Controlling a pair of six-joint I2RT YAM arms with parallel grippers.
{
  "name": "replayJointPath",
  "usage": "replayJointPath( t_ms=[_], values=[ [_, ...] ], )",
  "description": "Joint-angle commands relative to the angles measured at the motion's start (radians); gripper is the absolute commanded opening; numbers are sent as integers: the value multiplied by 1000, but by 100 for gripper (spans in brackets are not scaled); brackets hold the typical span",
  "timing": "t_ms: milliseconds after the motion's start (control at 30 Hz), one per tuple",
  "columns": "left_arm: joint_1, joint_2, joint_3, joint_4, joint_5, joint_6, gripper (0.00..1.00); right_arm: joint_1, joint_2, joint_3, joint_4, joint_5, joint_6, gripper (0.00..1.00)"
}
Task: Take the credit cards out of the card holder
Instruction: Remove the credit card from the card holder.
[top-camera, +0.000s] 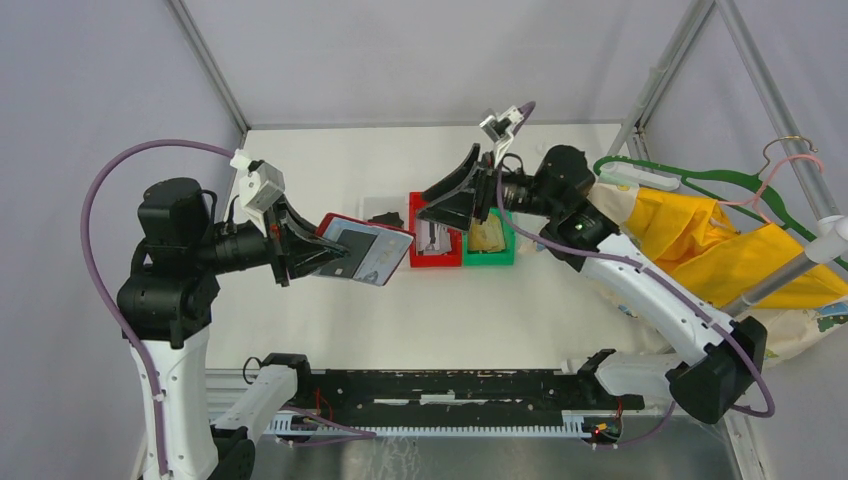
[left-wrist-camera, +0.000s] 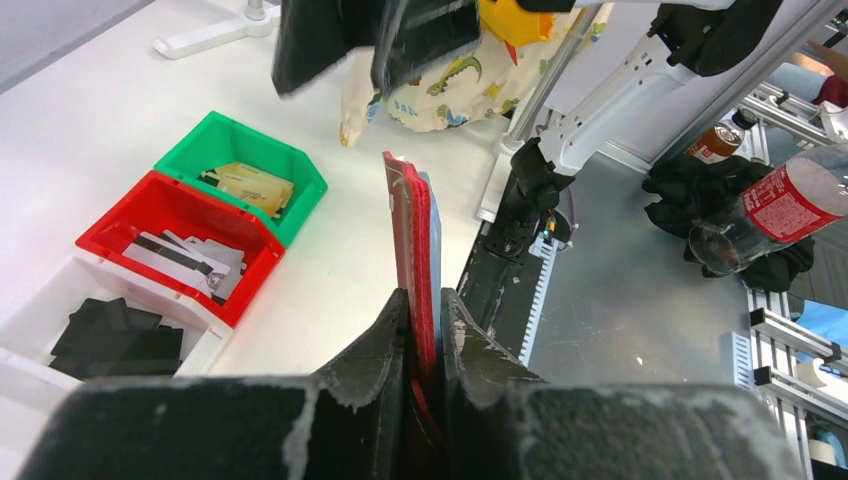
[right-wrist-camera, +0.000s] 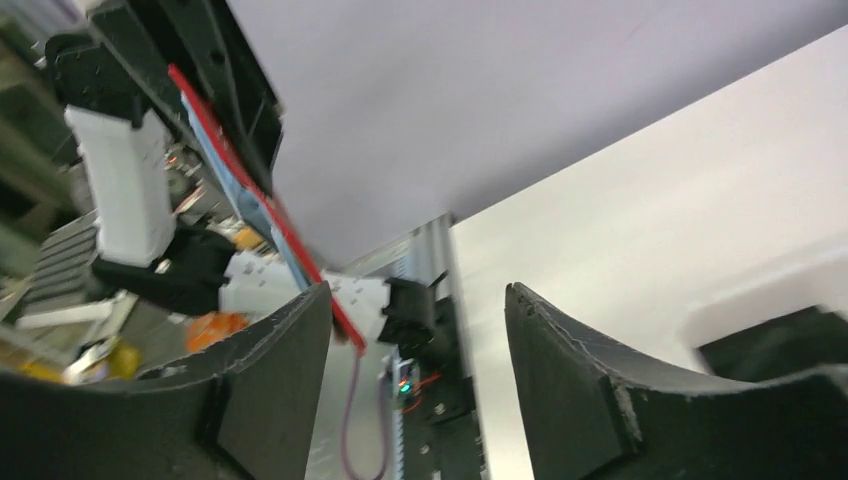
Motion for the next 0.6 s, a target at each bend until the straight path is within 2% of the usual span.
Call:
replayJointPath(
  t_ms=[0,167,233,333,433,567],
  values=[
    [-1,0,32,12,1,25,5,-39,-59,138,-133,46,-145,73],
    [-3,1,15,12,41,11,9,-13,-45,149,63,-30,-56,86],
    [-2,5,13,11,56,10,11,37,-18,196,13,-33,-106,87],
    [-2,16,17,9,91,-3,13,122,26,265,-108,-14,-226,88],
    [-1,33,37,9,132,-28,14,160,46,252,-79,-65,-235,87],
    [-2,43,41,46,176,-89,15,184,41,204,-12,-114,-215,81]
  ],
)
